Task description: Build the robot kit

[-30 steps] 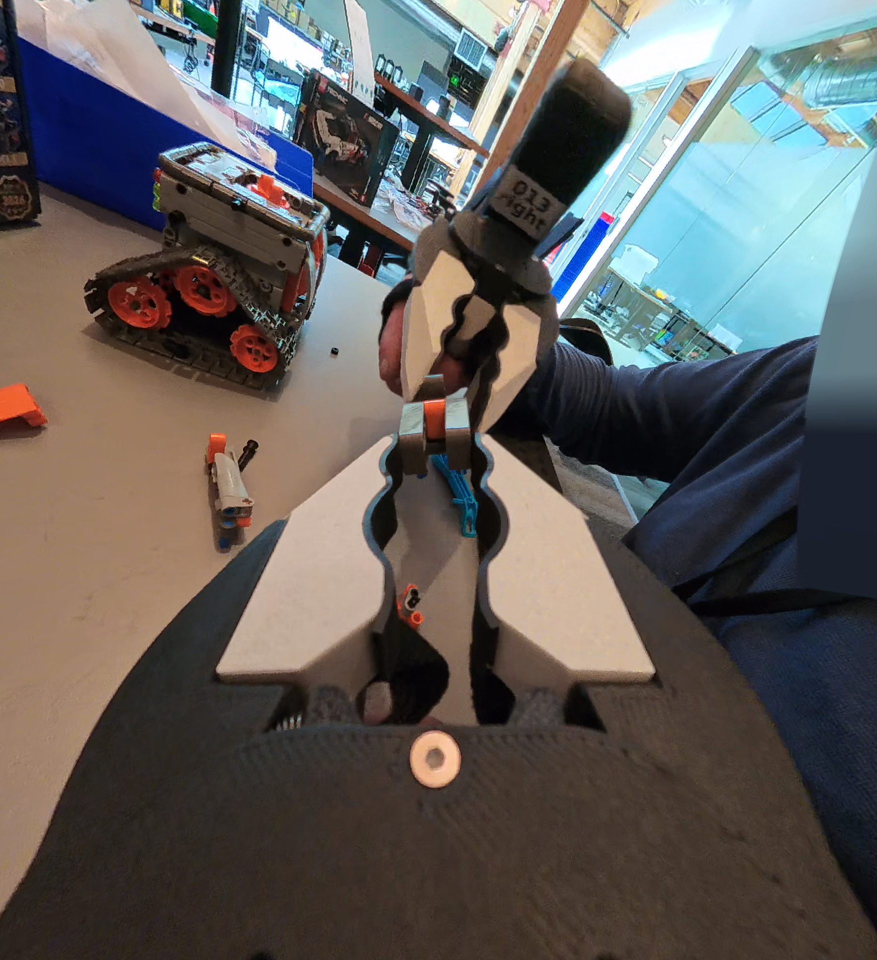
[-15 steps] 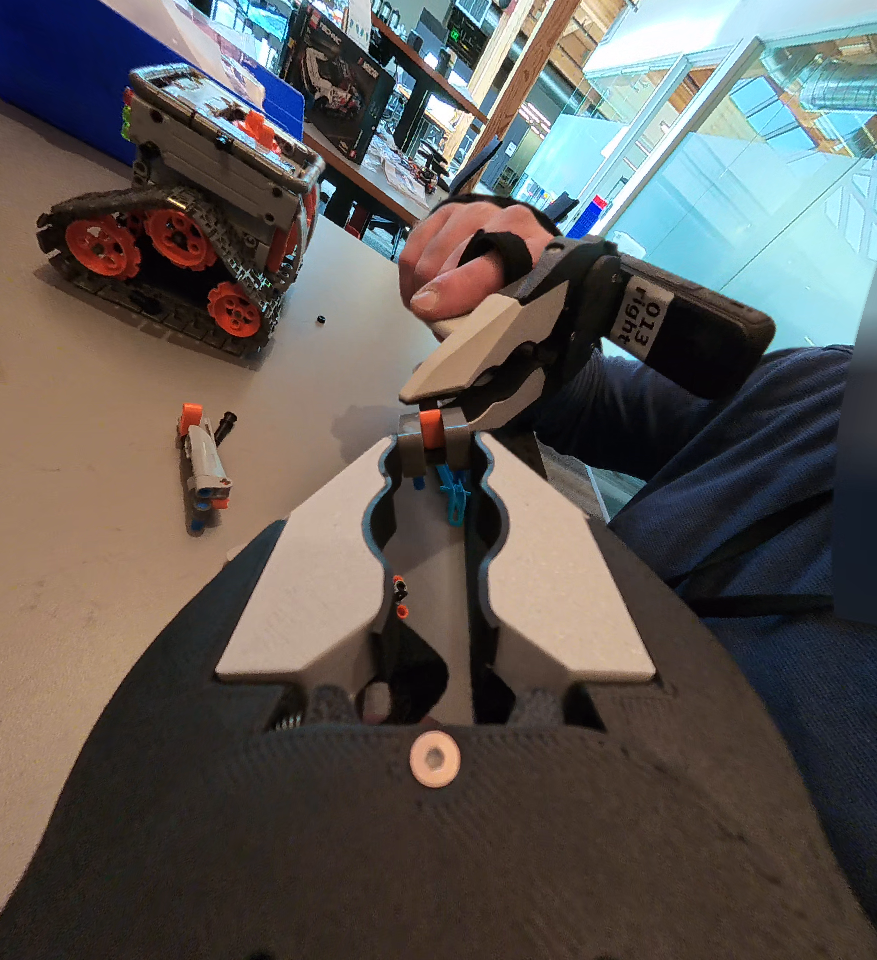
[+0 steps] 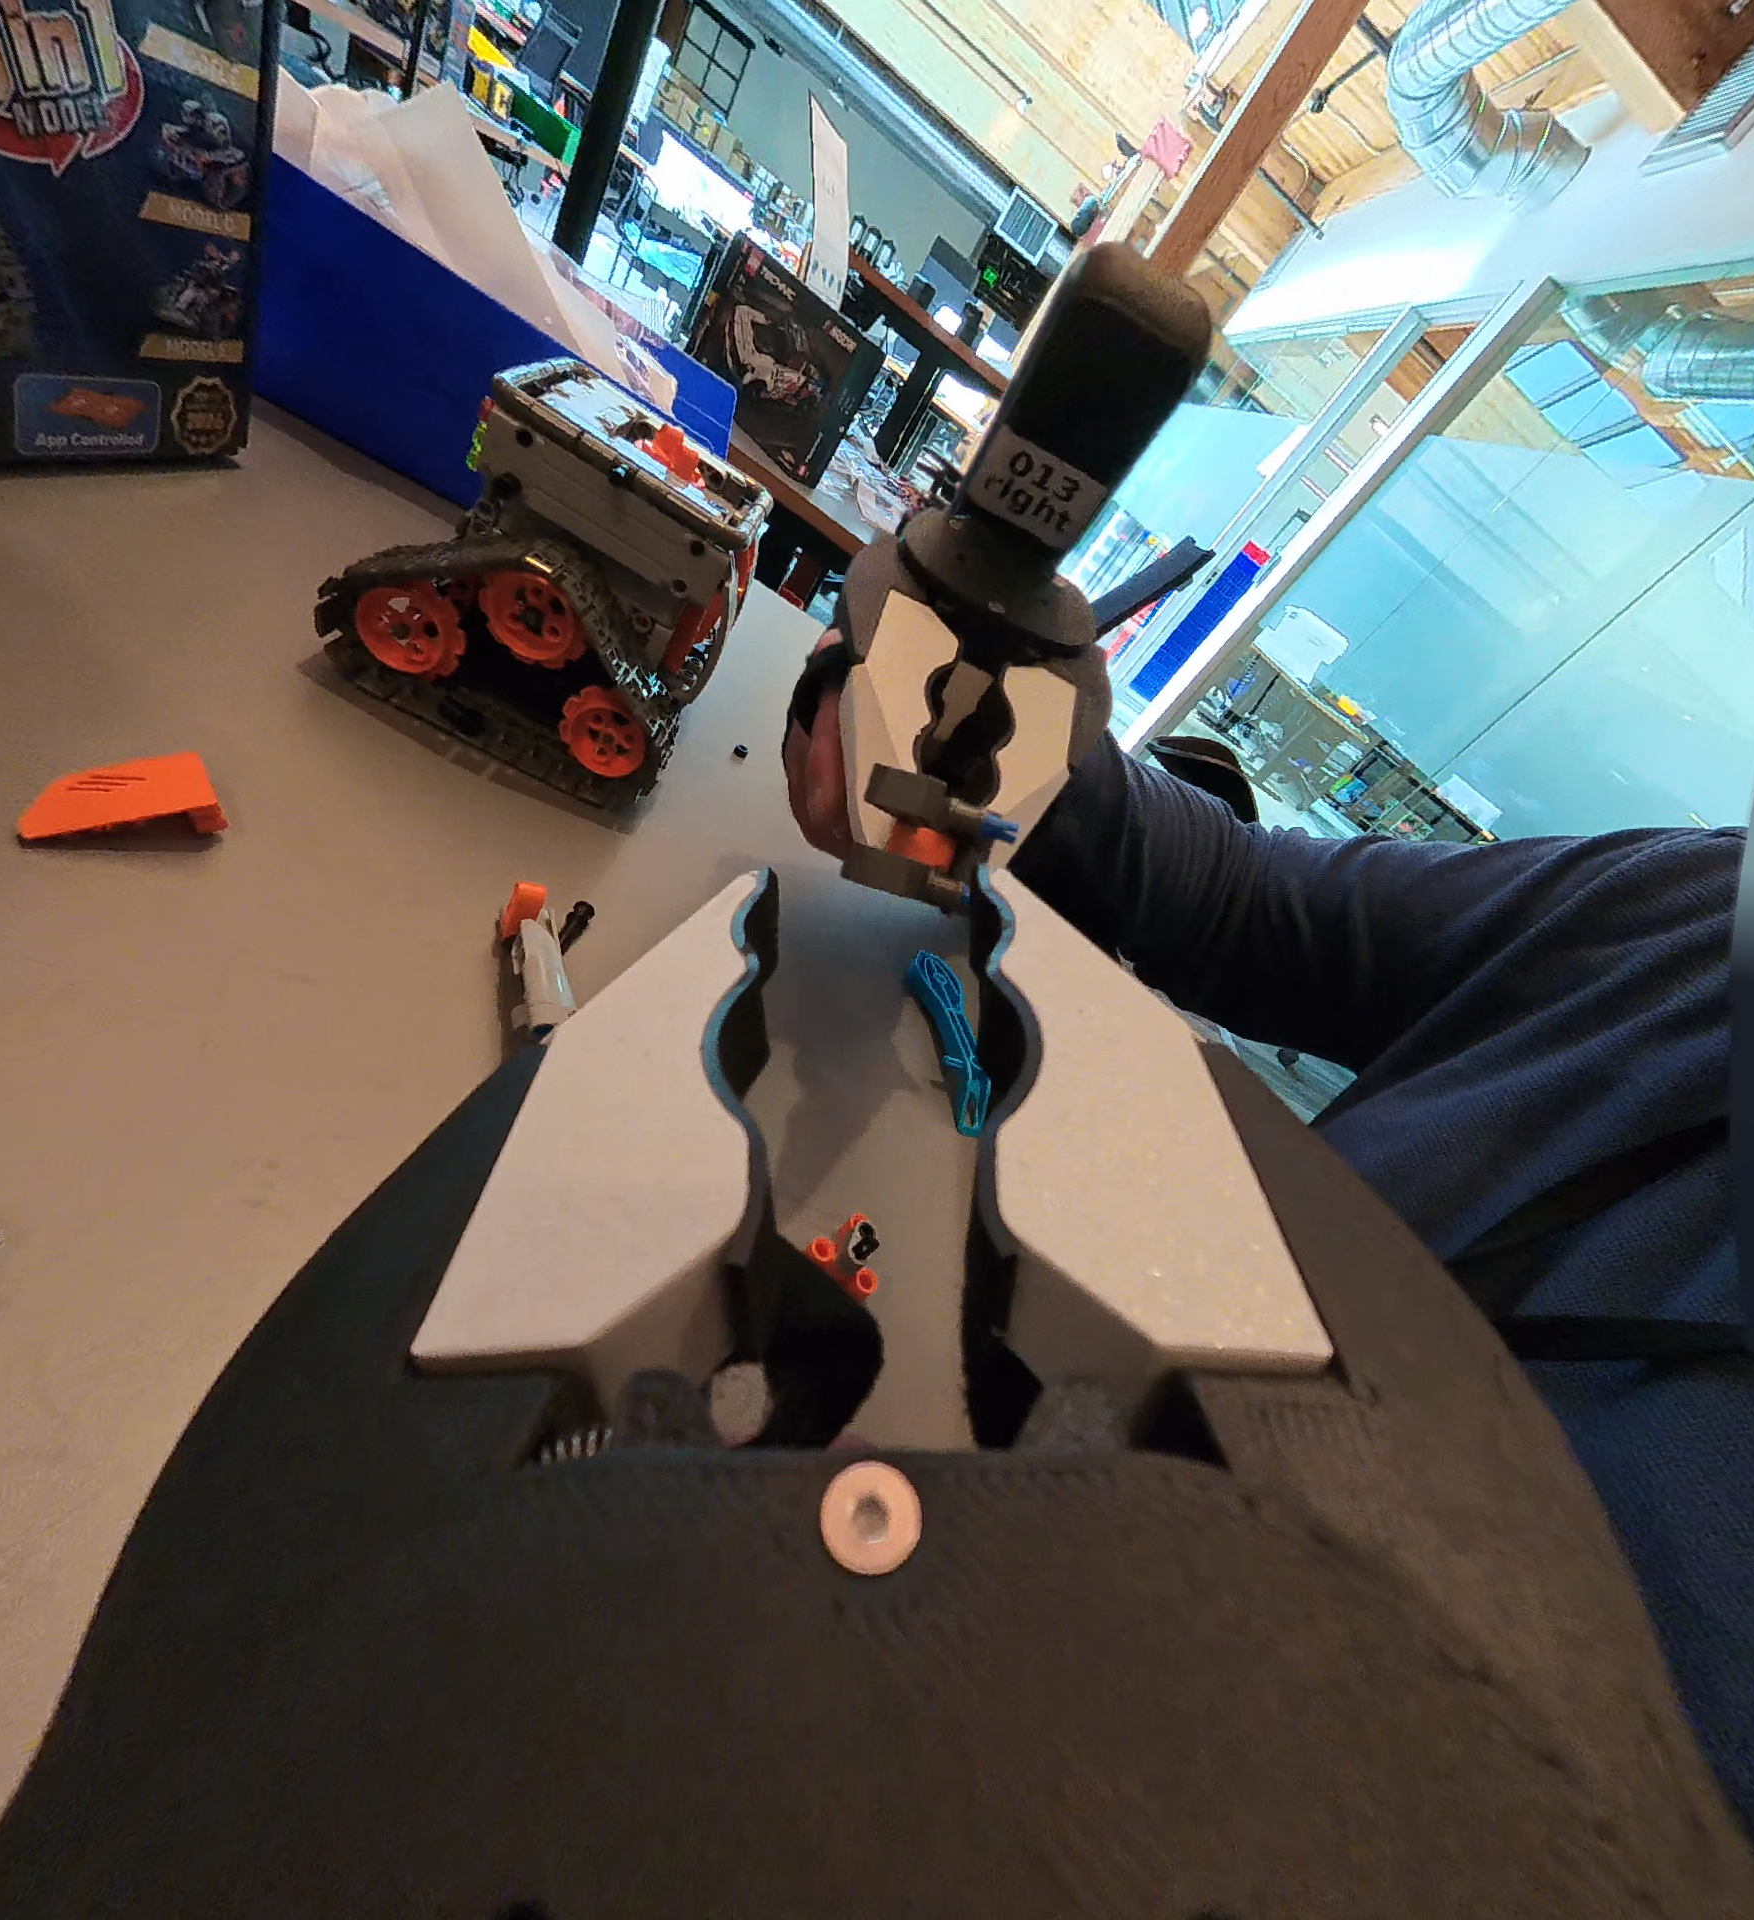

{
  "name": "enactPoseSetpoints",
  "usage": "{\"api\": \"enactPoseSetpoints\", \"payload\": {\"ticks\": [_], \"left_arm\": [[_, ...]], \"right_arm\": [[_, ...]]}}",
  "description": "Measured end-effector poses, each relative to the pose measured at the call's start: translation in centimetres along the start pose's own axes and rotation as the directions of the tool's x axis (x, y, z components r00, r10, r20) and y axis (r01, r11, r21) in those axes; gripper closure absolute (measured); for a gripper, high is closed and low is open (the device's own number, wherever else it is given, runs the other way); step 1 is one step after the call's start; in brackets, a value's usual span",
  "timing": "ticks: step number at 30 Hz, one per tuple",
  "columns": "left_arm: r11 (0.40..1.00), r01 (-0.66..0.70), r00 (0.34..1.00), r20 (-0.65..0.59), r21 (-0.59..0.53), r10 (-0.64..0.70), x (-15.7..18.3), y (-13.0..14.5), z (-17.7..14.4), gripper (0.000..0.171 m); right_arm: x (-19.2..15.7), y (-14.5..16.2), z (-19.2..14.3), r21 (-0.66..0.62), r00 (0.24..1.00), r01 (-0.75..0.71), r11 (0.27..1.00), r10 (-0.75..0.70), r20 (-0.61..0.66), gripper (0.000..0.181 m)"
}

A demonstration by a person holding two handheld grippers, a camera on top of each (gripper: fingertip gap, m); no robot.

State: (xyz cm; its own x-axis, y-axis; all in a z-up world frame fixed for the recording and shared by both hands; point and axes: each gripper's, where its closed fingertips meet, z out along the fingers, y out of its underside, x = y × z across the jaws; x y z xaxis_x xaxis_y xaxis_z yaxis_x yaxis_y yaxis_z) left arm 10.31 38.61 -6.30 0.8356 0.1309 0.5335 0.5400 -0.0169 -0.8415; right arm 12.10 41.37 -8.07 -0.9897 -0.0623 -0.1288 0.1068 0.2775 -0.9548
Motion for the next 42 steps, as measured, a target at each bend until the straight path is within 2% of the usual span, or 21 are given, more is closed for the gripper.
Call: {"api": "enactPoseSetpoints", "payload": {"ticks": [4,8,11,14,16,19,21,26,31,35,42], "left_arm": [[1.000,-0.006,1.000,0.006,-0.005,0.006,0.0,0.1,0.1,0.136],[0.999,-0.032,0.999,0.028,-0.016,0.033,-0.2,0.2,0.0,0.137],[0.998,-0.064,0.996,0.054,-0.029,0.065,-0.4,0.3,-0.1,0.136],[0.990,-0.112,0.989,0.087,-0.081,0.119,-0.9,1.0,-0.2,0.136],[0.987,-0.121,0.989,0.075,-0.106,0.130,-0.8,1.5,-0.2,0.135],[0.977,-0.136,0.986,0.070,-0.164,0.149,-0.6,2.5,-0.3,0.134],[0.969,-0.152,0.985,0.057,-0.196,0.166,-0.3,3.2,-0.3,0.133],[0.932,-0.216,0.971,0.034,-0.291,0.235,0.4,5.2,0.0,0.133],[0.869,-0.287,0.948,0.008,-0.403,0.318,0.5,7.7,0.5,0.133],[0.834,-0.324,0.934,-0.009,-0.446,0.358,0.5,8.7,0.7,0.134],[0.787,-0.348,0.919,-0.020,-0.509,0.393,0.4,10.0,0.7,0.142]], "right_arm": [[0.2,-0.1,0.0,0.020,0.999,-0.052,0.998,0.052,0.015,0.167],[0.4,0.2,0.0,0.005,0.999,-0.045,0.999,0.045,-0.002,0.167],[0.6,0.7,0.2,-0.044,0.998,0.032,0.999,-0.035,-0.060,0.167],[0.3,1.9,0.7,-0.163,0.972,0.176,0.971,-0.198,-0.129,0.167],[-0.1,3.0,1.2,-0.262,0.929,0.288,0.921,-0.335,-0.156,0.167],[-0.7,4.3,1.7,-0.406,0.822,0.445,0.798,-0.543,-0.168,0.167],[-1.1,5.1,2.1,-0.467,0.768,0.501,0.729,-0.623,-0.150,0.167],[-1.6,5.9,2.4,-0.526,0.698,0.554,0.645,-0.704,-0.129,0.167],[-2.0,6.9,2.6,-0.591,0.630,0.586,0.554,-0.770,-0.097,0.166],[-2.1,7.3,2.8,-0.632,0.572,0.600,0.490,-0.815,-0.089,0.167],[-2.2,6.8,2.9,-0.684,0.415,0.643,0.344,-0.907,-0.066,0.166]]}}
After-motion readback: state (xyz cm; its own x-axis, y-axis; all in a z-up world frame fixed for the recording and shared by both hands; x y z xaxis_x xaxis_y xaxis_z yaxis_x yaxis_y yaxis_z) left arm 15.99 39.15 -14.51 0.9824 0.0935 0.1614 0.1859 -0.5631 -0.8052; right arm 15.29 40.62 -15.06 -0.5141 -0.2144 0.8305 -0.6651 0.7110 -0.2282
